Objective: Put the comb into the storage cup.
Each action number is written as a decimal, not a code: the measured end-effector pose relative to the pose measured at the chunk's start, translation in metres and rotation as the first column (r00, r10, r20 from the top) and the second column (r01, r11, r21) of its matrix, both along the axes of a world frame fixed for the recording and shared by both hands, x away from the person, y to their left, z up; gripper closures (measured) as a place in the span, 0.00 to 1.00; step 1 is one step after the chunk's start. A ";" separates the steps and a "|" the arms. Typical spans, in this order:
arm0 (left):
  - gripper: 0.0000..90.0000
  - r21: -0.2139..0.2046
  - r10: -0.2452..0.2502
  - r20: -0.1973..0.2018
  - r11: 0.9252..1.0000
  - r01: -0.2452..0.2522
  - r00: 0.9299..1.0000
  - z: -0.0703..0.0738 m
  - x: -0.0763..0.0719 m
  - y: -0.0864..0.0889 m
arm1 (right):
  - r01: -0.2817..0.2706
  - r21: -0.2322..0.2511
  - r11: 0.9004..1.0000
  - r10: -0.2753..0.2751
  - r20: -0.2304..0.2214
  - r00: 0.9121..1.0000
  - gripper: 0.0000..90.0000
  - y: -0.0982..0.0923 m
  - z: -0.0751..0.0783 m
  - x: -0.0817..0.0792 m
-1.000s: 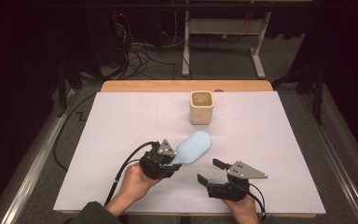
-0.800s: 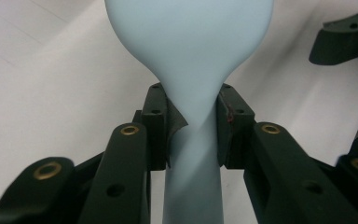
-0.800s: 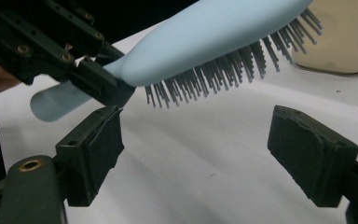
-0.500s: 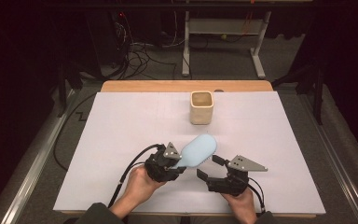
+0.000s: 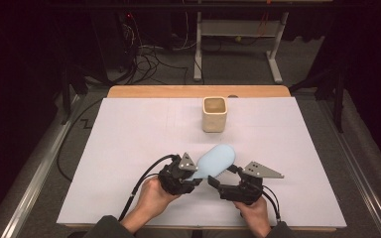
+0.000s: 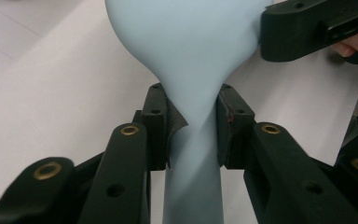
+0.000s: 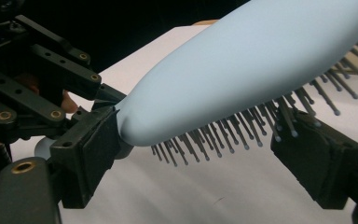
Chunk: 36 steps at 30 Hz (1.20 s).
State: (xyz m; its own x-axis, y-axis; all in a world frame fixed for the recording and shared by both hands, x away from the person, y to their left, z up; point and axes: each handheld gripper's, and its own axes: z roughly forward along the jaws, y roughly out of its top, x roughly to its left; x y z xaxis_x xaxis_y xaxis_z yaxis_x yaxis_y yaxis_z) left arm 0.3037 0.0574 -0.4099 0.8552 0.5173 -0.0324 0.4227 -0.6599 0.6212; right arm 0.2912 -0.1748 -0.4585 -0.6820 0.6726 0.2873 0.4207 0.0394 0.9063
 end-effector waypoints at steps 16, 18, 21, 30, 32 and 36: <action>0.77 -0.005 -0.019 0.025 1.000 0.019 1.000 0.004 -0.002 -0.012 | 0.008 0.051 0.999 -0.007 -0.030 1.000 0.12 0.008 0.000 0.008; 0.77 -0.005 -0.021 0.025 1.000 0.021 0.999 0.004 -0.002 -0.013 | 0.010 0.057 0.998 -0.008 -0.036 0.999 0.12 0.009 0.000 0.010; 0.77 -0.005 -0.021 0.025 1.000 0.021 0.999 0.004 -0.001 -0.014 | 0.008 0.064 0.998 -0.005 -0.046 0.999 0.13 0.009 0.000 0.011; 0.77 0.009 -0.021 0.034 1.000 0.021 0.999 0.005 -0.002 -0.015 | -0.031 0.074 0.997 0.039 -0.114 0.993 0.22 0.005 0.004 0.013; 0.77 0.008 -0.019 0.037 1.000 0.019 0.999 0.007 -0.002 -0.014 | -0.037 0.085 0.996 0.048 -0.127 0.991 0.25 0.005 0.005 0.013; 0.77 0.005 -0.011 0.044 1.000 0.011 0.999 0.008 -0.002 -0.013 | -0.041 0.098 0.994 0.055 -0.151 0.987 0.28 0.006 0.008 0.013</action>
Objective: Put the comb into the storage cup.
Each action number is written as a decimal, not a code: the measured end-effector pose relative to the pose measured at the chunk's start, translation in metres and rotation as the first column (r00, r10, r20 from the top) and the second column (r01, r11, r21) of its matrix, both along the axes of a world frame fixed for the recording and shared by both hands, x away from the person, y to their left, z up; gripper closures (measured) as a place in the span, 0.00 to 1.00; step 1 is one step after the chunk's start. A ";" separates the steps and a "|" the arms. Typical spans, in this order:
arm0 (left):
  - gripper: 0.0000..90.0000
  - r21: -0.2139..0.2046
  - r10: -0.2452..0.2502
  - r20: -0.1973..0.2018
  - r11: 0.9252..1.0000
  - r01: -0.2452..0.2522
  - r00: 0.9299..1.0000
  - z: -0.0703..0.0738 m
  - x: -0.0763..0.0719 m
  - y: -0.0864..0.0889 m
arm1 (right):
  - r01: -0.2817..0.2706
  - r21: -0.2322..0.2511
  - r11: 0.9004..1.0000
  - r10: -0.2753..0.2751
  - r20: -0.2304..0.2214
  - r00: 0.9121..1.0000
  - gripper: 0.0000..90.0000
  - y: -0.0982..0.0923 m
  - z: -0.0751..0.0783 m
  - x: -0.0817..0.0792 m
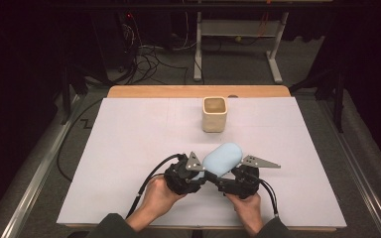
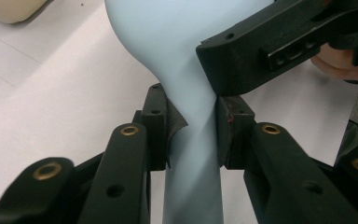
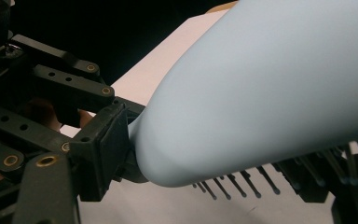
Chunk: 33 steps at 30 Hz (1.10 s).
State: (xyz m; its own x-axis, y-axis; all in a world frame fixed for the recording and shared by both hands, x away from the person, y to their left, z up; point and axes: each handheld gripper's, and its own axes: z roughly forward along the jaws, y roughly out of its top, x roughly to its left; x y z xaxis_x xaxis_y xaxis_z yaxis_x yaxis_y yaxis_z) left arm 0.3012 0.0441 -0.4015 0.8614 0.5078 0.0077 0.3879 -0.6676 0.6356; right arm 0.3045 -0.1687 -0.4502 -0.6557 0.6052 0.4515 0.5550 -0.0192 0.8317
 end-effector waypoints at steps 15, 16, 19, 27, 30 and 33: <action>0.77 0.004 0.028 0.008 1.000 -0.028 1.000 0.008 0.004 0.005 | -0.024 0.036 0.999 0.024 -0.009 1.000 0.48 0.007 0.013 0.004; 0.77 0.005 0.027 0.011 1.000 -0.027 1.000 0.009 0.004 0.006 | -0.029 0.038 0.999 0.030 -0.008 1.000 0.49 0.008 0.014 0.005; 0.77 0.006 0.031 0.013 0.999 -0.031 0.999 0.010 0.004 0.008 | -0.049 0.042 0.998 0.049 -0.006 0.999 0.54 0.009 0.018 0.007; 0.77 -0.005 0.037 0.010 0.999 -0.037 0.999 0.013 0.003 0.011 | -0.098 0.049 0.994 0.099 -0.014 0.995 0.61 0.010 0.026 0.011; 0.77 -0.011 0.038 0.009 0.999 -0.037 0.999 0.014 0.003 0.013 | -0.110 0.052 0.993 0.111 -0.017 0.994 0.62 0.011 0.028 0.012; 0.77 -0.024 0.043 0.000 0.999 -0.043 0.999 0.017 0.003 0.015 | -0.123 0.063 0.990 0.124 -0.020 0.992 0.63 0.012 0.030 0.013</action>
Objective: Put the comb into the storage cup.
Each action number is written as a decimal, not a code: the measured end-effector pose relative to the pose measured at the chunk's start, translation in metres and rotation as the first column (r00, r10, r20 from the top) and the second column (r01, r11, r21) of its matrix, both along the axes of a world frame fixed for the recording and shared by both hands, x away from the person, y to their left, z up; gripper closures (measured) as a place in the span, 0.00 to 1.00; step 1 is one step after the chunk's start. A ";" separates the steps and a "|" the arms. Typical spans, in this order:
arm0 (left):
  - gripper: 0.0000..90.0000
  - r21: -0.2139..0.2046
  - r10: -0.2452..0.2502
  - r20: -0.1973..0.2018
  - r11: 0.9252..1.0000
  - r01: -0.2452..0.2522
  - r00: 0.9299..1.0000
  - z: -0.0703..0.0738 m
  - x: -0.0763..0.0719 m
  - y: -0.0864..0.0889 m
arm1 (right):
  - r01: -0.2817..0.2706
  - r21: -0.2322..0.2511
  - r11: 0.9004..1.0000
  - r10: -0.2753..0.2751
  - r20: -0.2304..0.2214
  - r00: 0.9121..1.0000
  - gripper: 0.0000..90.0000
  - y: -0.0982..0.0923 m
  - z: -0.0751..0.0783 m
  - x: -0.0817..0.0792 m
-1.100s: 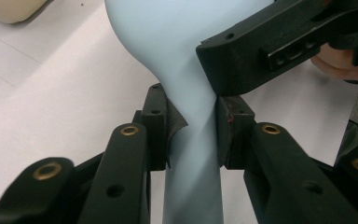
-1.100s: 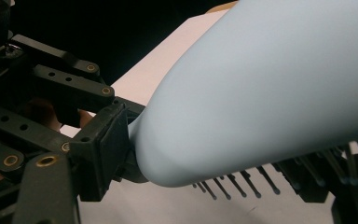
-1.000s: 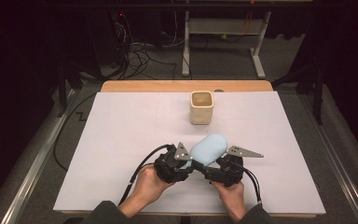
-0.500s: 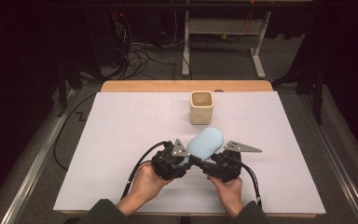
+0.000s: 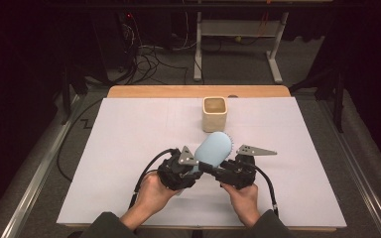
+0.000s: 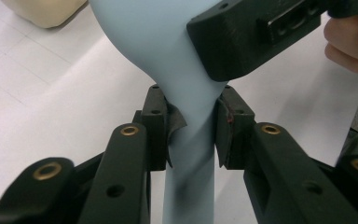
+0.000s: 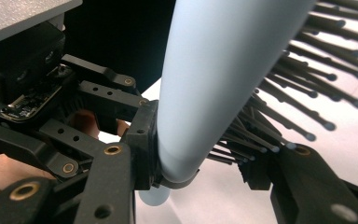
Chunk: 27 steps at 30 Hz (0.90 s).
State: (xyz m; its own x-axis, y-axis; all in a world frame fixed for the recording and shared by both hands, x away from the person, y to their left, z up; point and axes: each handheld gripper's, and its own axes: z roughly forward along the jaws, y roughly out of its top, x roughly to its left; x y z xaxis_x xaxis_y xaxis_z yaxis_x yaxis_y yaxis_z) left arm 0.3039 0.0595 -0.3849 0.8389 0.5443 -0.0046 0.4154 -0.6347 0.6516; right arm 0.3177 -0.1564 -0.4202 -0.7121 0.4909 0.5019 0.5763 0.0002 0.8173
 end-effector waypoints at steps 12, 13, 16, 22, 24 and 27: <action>0.59 -0.073 -0.005 -0.032 0.997 0.003 0.999 0.003 0.003 0.019 | -0.032 -0.014 0.999 0.032 -0.006 0.999 0.65 0.006 0.010 0.004; 0.56 -0.085 -0.003 -0.034 0.996 0.000 0.999 0.002 0.002 0.021 | -0.033 -0.016 0.999 0.032 -0.007 0.999 0.65 0.005 0.011 0.005; 0.51 -0.112 0.000 -0.042 0.994 -0.005 0.999 0.001 0.002 0.027 | -0.032 -0.026 0.999 0.032 -0.009 0.999 0.65 0.005 0.012 0.007; 0.43 -0.158 0.029 -0.001 0.987 -0.029 1.000 -0.003 0.000 0.042 | -0.036 -0.047 0.998 0.036 -0.010 0.999 0.65 0.003 0.015 0.008; 0.42 -0.172 0.043 0.007 0.984 -0.041 0.999 -0.004 0.000 0.048 | -0.038 -0.052 0.998 0.037 -0.013 0.999 0.65 0.002 0.016 0.009; 0.40 -0.177 0.097 0.042 0.980 -0.088 0.994 -0.005 -0.002 0.055 | -0.038 -0.059 0.998 0.037 -0.015 0.999 0.65 0.000 0.018 0.010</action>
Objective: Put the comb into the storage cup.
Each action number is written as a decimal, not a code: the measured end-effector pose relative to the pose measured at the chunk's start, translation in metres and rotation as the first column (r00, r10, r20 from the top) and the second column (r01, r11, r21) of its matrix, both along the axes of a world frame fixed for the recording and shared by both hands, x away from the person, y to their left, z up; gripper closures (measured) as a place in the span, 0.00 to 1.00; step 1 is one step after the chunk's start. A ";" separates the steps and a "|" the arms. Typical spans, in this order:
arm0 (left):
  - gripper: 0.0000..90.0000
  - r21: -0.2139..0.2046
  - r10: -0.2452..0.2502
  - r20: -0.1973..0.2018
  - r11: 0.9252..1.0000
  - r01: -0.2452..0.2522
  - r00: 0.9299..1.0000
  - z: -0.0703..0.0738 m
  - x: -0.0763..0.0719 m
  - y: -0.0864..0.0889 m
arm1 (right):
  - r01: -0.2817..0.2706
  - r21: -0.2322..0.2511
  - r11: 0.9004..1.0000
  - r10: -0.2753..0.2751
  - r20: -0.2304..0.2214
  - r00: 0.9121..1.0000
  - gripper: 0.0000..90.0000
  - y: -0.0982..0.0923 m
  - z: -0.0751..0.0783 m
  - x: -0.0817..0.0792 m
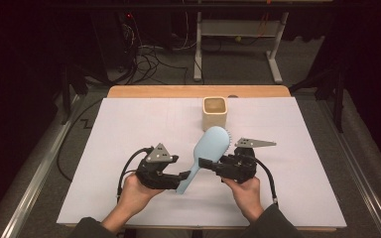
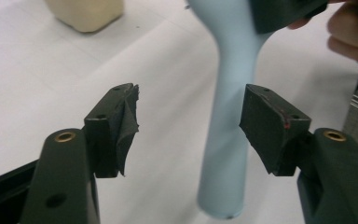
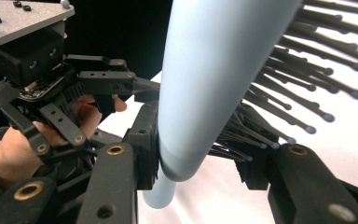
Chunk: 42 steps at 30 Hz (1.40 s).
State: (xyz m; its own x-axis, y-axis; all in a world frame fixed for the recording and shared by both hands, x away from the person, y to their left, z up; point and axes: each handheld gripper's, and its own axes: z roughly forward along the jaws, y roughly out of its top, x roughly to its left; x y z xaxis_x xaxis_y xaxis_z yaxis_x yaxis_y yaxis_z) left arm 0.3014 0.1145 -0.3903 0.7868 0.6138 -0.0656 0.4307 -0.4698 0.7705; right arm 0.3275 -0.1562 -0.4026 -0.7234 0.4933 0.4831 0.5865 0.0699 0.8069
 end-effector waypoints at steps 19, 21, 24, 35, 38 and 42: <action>0.36 -0.064 0.175 0.098 0.983 -0.169 0.980 -0.013 -0.013 0.056 | -0.035 -0.066 0.997 0.035 -0.010 0.999 0.64 0.002 0.010 0.004; 0.35 -0.069 0.182 0.094 0.982 -0.175 0.979 -0.015 -0.013 0.063 | -0.037 -0.069 0.997 0.037 -0.008 0.999 0.64 0.001 0.011 0.005; 0.35 -0.074 0.197 0.085 0.979 -0.191 0.977 -0.018 -0.014 0.071 | -0.034 -0.077 0.996 0.033 -0.012 0.999 0.64 -0.001 0.012 0.006; 0.34 -0.122 0.266 0.094 0.959 -0.254 0.959 -0.023 -0.017 0.102 | -0.034 -0.102 0.994 0.032 -0.023 0.999 0.64 -0.004 0.017 0.008; 0.34 -0.126 0.279 0.091 0.955 -0.267 0.956 -0.027 -0.019 0.109 | -0.034 -0.108 0.994 0.031 -0.024 0.999 0.64 -0.004 0.019 0.009; 0.34 -0.134 0.295 0.081 0.950 -0.283 0.952 -0.034 -0.023 0.119 | -0.029 -0.115 0.993 0.026 -0.023 0.999 0.64 -0.005 0.020 0.010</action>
